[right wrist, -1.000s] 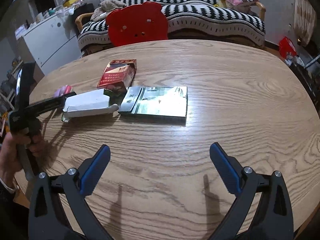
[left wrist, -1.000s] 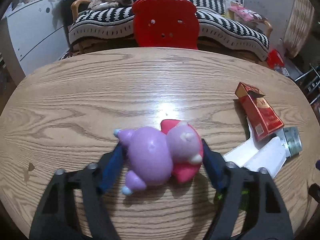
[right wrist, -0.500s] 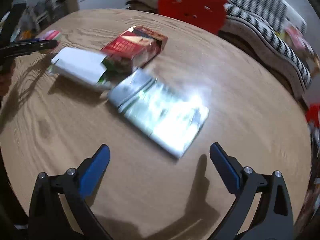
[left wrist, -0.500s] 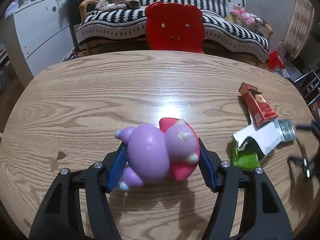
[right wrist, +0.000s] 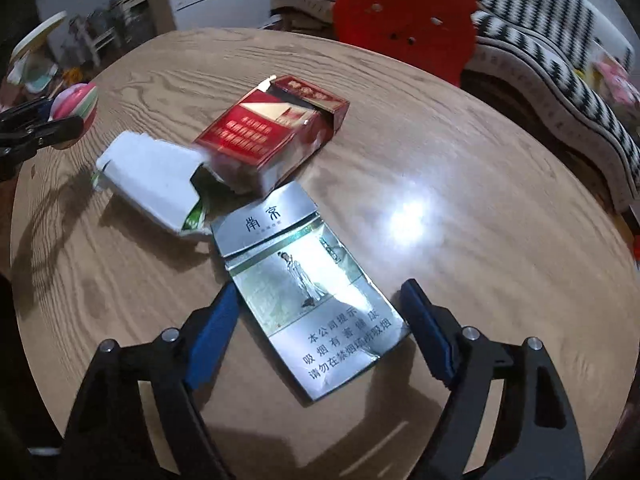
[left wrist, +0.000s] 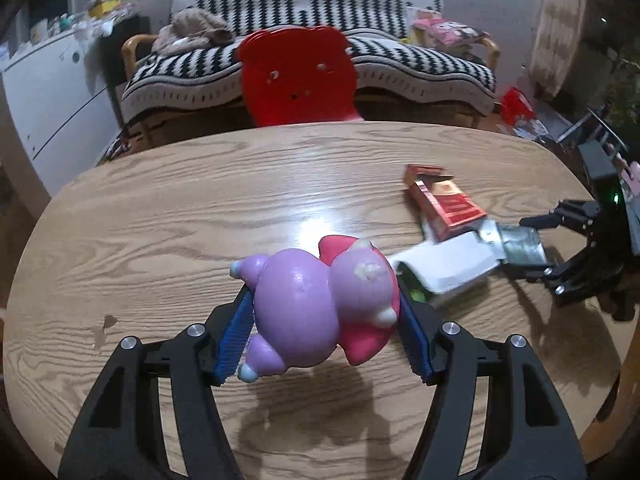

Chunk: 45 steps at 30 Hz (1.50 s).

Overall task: Collect trash
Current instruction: 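Grasp the purple toy with the left tool while the right tool grasps the silver cigarette pack, then carry the purple toy and cigarette pack toward the black bin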

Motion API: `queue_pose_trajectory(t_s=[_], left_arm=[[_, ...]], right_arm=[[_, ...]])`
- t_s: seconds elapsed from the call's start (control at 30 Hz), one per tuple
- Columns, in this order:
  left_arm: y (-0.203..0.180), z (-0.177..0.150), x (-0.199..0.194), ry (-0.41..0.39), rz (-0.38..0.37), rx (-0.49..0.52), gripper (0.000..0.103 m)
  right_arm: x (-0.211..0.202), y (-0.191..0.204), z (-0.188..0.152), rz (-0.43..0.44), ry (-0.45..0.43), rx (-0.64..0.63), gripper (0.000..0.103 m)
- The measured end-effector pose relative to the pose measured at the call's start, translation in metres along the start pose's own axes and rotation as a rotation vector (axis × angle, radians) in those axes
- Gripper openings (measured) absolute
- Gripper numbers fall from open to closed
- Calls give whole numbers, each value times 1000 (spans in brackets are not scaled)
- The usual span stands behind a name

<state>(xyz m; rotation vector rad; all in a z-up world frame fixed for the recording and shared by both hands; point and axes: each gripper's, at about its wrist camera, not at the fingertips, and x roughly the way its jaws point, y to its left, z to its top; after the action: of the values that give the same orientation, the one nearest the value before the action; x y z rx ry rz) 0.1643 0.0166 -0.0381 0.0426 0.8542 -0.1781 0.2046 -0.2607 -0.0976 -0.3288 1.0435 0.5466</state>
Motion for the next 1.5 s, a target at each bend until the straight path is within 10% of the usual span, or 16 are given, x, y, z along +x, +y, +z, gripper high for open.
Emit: queue_pose_trajectory(t_s=[0.73, 1.5], left_arm=[[-143, -52, -64, -12, -201, 203, 63], [-485, -153, -90, 21, -624, 528, 62]], right_arm=[[-144, 83, -176, -298, -121, 507, 59], [-332, 10, -484, -720, -269, 1124, 59]])
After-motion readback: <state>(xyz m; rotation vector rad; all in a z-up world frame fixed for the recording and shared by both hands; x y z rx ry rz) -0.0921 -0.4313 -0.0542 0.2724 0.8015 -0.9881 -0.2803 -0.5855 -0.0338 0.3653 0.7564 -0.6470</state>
